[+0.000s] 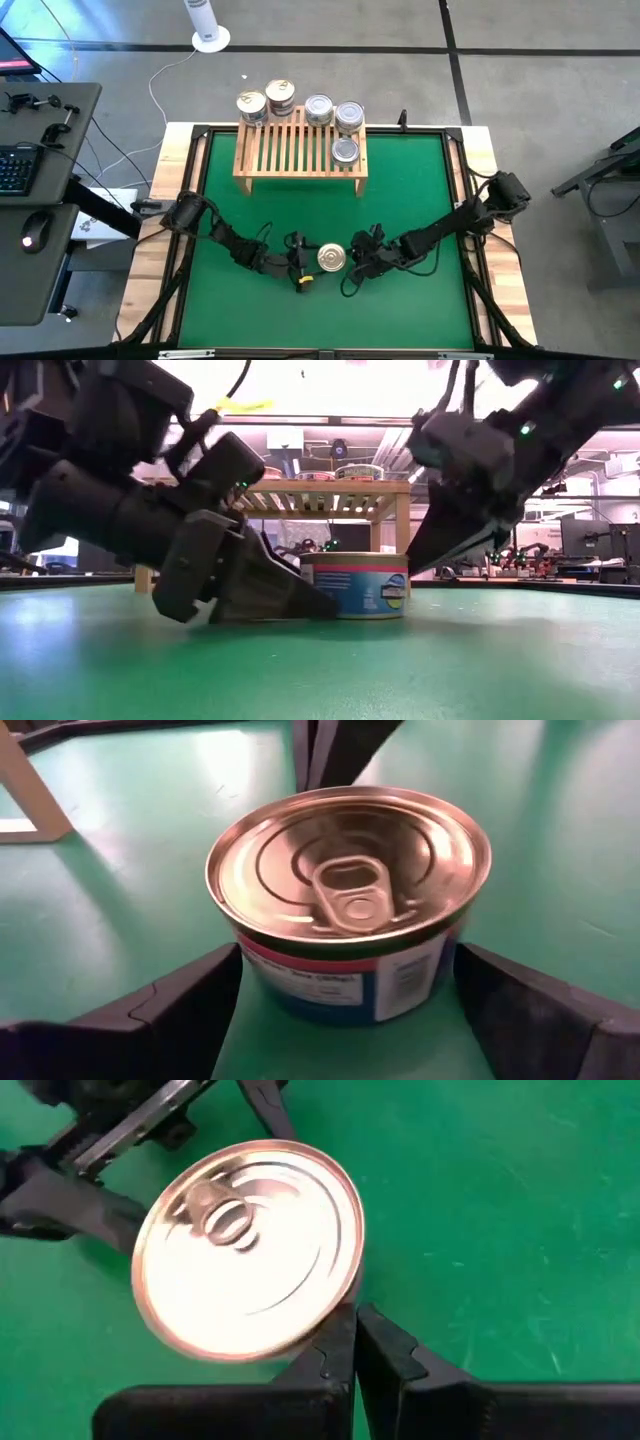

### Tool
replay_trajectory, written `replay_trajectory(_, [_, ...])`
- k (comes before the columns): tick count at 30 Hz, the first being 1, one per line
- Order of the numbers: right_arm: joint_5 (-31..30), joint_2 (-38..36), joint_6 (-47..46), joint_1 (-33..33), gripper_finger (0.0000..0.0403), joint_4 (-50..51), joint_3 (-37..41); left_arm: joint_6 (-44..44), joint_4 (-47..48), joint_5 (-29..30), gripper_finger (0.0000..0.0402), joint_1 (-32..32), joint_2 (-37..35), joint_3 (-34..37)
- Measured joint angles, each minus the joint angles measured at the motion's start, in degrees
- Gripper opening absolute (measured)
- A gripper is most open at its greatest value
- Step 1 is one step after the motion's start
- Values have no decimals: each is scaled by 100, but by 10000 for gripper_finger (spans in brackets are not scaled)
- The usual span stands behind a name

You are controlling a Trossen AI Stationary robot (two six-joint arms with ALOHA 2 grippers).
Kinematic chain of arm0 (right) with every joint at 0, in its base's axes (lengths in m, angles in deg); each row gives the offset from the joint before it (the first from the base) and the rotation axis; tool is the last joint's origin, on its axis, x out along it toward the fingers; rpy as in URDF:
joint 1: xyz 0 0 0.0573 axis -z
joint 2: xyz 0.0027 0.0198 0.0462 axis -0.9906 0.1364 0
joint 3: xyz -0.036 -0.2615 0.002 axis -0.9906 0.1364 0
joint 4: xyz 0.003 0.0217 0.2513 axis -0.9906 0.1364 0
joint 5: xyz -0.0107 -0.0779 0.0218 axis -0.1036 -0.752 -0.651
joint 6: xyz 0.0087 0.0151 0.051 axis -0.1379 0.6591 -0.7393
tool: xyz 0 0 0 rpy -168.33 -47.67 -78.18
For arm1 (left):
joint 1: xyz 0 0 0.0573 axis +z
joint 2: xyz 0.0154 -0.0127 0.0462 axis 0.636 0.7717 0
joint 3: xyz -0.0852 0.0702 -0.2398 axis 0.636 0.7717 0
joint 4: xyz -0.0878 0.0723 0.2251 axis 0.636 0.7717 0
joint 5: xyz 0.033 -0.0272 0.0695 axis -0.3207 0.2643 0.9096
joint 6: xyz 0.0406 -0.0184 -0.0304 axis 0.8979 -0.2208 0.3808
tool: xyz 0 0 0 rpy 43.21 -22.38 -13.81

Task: Stack canned seafood by type on shelf
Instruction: Put the blue pink tuna can on the shelf

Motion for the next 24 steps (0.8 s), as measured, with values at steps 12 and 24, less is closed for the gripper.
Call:
replay_trajectory(12, [262,460,22,214,0,-493,11,-661,-42,-817,352,334,142,-162])
replay_trajectory(24, [12,457,48,219,0,-667,16,-593,-120,-1364,352,574,142,-174])
